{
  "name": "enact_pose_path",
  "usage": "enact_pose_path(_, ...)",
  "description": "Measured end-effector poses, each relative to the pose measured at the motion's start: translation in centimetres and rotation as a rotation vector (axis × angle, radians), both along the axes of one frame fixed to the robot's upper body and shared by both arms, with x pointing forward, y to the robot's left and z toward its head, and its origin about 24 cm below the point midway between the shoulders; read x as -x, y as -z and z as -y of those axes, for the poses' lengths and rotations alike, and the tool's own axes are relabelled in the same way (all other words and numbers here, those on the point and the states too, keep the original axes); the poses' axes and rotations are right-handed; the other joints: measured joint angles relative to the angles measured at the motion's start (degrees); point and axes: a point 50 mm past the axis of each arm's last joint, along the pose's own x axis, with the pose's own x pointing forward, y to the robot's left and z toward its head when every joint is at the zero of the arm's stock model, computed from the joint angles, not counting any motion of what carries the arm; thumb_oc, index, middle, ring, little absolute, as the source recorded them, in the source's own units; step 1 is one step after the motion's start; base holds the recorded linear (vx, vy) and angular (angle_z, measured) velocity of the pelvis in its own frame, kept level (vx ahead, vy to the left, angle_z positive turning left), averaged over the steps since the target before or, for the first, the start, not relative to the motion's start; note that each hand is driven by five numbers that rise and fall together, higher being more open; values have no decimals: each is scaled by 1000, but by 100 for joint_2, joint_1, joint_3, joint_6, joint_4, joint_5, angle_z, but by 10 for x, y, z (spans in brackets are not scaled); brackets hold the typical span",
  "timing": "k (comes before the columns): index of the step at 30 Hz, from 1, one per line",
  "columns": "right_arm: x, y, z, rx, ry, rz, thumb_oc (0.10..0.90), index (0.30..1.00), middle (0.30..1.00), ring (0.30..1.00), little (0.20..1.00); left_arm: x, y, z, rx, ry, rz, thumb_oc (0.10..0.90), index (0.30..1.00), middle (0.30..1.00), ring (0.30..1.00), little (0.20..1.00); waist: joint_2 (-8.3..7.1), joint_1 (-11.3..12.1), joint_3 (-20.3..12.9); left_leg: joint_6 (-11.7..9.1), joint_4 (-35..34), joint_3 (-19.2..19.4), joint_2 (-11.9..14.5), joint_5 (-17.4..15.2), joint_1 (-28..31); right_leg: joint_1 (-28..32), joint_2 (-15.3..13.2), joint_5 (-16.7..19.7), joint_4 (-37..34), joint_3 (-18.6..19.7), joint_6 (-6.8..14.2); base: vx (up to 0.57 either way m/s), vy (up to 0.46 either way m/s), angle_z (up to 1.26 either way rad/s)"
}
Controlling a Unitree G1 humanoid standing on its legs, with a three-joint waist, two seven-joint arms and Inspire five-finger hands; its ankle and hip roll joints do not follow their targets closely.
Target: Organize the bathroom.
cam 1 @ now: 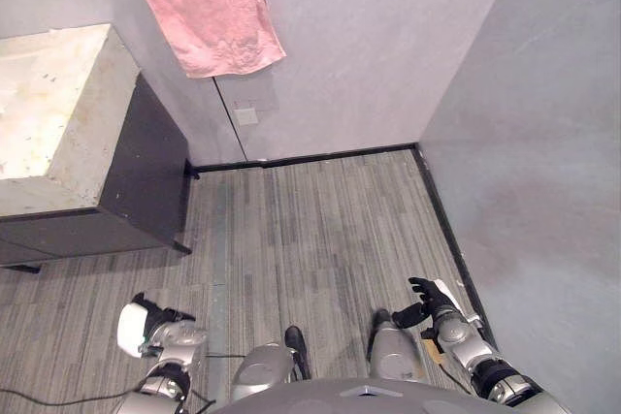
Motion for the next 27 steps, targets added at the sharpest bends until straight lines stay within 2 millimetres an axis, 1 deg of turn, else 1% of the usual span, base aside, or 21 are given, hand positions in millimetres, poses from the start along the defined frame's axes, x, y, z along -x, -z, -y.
enact_pose_path(1, 1, 1, 1, 0, -1, -4, 800, 900, 900, 900, 900, 4, 1, -2, -3, -13, -9, 800, 900, 900, 900, 900, -19, 0, -3, -19, -73, 30, -13, 69, 3, -5, 92, -96, -27, -192, -128, -35, -66, -10)
enact_pose_path(2, 2, 1, 2, 4, -2, -4, 800, 900, 900, 900, 900, 7, 1, -4, -11, -20, -15, 800, 900, 900, 900, 900, -96, 12, 16, -26, -124, 85, -58, 117, 2, -5, 180, -175, -33, -383, -249, 36, -73, -1)
enact_pose_path(3, 3, 3, 5, 10, 0, -14, 800, 900, 900, 900, 900, 7, 0, -5, -19, -24, -15, 800, 900, 900, 900, 900, -269, 45, 43, -39, -134, 85, -211, 131, -46, 75, 253, -232, -287, -541, -369, 66, -86, 11)
enact_pose_path(4, 7, 5, 8, 19, 9, -31, 800, 900, 900, 900, 900, 7, 1, -3, -11, -26, -13, 800, 900, 900, 900, 900, -338, 35, 16, -45, -124, 63, -286, 134, -84, 149, 271, -239, -504, -498, -486, 100, -124, 18)
enact_pose_path(5, 10, 7, 12, 31, 15, -47, 800, 900, 900, 900, 900, 7, 3, 2, 6, -31, -11, 800, 900, 900, 900, 900, -292, 30, 19, -123, -107, 32, -270, 143, -94, 205, 371, -205, -624, -469, -587, 105, -120, 13)
enact_pose_path(6, 12, 8, 13, 34, 19, -55, 800, 900, 900, 900, 900, 9, 5, 4, 17, -43, -11, 800, 900, 900, 900, 900, -241, 42, 40, -569, -2, 64, -188, 206, -111, 289, 500, -255, -660, -441, -660, 88, -92, -1)
enact_pose_path(7, 14, 10, 10, 30, 18, -64, 800, 900, 900, 900, 900, 13, 7, 3, 22, -62, -21, 800, 900, 900, 900, 900, -235, 106, 77, -1034, 437, 47, -77, 80, -218, 399, 624, -355, -718, -401, -813, 75, -44, 1)
enact_pose_path(8, 19, 13, 6, 17, 15, -74, 800, 900, 900, 900, 900, 10, 4, 0, 7, -73, -11, 800, 900, 900, 900, 900, -394, 91, 60, -1015, 1473, -87, -63, 124, -710, 532, 686, -439, -824, -287, -956, 60, 5, 14)
enact_pose_path(9, 23, 14, 7, 26, 3, -77, 800, 900, 900, 900, 900, 10, 5, 1, 13, -77, -12, 800, 900, 900, 900, 900, -382, 108, 62, -931, 2328, -161, 46, 179, -1068, 627, 659, -316, -953, -149, -1239, 57, 22, -1)
enact_pose_path(10, 23, 14, 9, 52, -24, -81, 800, 900, 900, 900, 900, 11, 7, 5, 27, -83, -13, 800, 900, 900, 900, 900, -351, 167, 53, -780, 2842, -178, 183, 155, -1315, 750, 696, -283, -1010, -110, -1289, 160, 207, -16)
enact_pose_path(11, 20, 11, 8, 100, -77, -57, 800, 900, 900, 900, 900, 14, 8, 7, 39, -101, -15, 800, 900, 900, 900, 900, -263, 104, -7, -527, 2715, -332, 508, -4, -1326, 924, 821, -223, -1186, -121, -1241, 169, 272, -32)
enact_pose_path(12, 19, 10, 9, 124, -86, -37, 800, 900, 900, 900, 900, 13, 9, 9, 42, -100, -12, 800, 900, 900, 900, 900, -210, 57, -43, -508, 2412, -410, 660, -5, -1249, 956, 896, -233, -1233, -121, -1183, 178, 341, -20)
enact_pose_path(13, 17, 9, 8, 163, -104, -11, 800, 900, 900, 900, 900, 12, 9, 10, 45, -100, -9, 800, 900, 900, 900, 900, -204, 52, -43, -515, 1723, -505, 756, 13, -1019, 1009, 923, -192, -1233, -88, -1165, 76, 251, -16)
enact_pose_path(15, 9, 5, 11, 201, -99, 18, 800, 900, 900, 900, 900, 10, 9, 13, 53, -94, -5, 800, 900, 900, 900, 900, -215, -7, -46, -689, 404, -1057, 792, 255, -540, 1033, 930, -193, -1228, 28, -1154, 71, 281, -24)
enact_pose_path(16, 9, 5, 13, 208, -95, 8, 800, 900, 900, 900, 900, 6, 9, 15, 57, -91, 6, 800, 900, 900, 900, 900, -210, 1, -46, -780, 24, -1347, 785, 337, -355, 1028, 931, -198, -1213, 102, -1145, 49, 209, -40)
enact_pose_path(17, 5, 4, 14, 190, -86, 4, 800, 900, 900, 900, 900, 0, 7, 17, 62, -86, 21, 800, 900, 900, 900, 900, -208, 15, -48, -755, -102, -1480, 799, 376, -186, 1033, 923, -202, -1186, 177, -1136, 42, 196, -42)
enact_pose_path(19, 2, 2, 17, 163, -76, 8, 800, 900, 900, 900, 900, -4, 7, 19, 73, -70, 29, 800, 900, 900, 900, 900, -121, -24, -97, -674, -147, -1328, 787, 544, -69, 1020, 896, -231, -1139, 216, -1065, 45, 237, -19)
enact_pose_path(20, 7, 4, 19, 145, -80, -17, 800, 900, 900, 900, 900, -11, 5, 21, 77, -55, 44, 800, 900, 900, 900, 900, -43, -22, -118, -642, -145, -1123, 787, 532, 19, 1004, 884, -259, -1075, 206, -997, 36, 254, 9)
enact_pose_path(21, 10, 6, 19, 126, -86, -41, 800, 900, 900, 900, 900, -16, 3, 21, 78, -49, 53, 800, 900, 900, 900, 900, -33, -38, -122, -626, -240, -899, 766, 472, 98, 984, 836, -293, -988, 180, -941, 19, 188, 16)
enact_pose_path(24, 17, 12, 8, 52, -121, -105, 800, 900, 900, 900, 900, -26, -1, 20, 72, -13, 73, 800, 900, 900, 900, 900, -108, 5, -129, -618, -509, -779, 417, 551, 217, 760, 459, -418, -615, 273, -658, 9, 89, 3)
enact_pose_path(27, 16, 13, 1, 14, -139, -113, 800, 900, 900, 900, 900, -20, -2, 10, 35, -5, 55, 800, 900, 900, 900, 900, -113, -14, -125, -395, -529, -620, 144, 567, 208, 720, 163, -266, -756, 407, -385, -3, 8, -10)
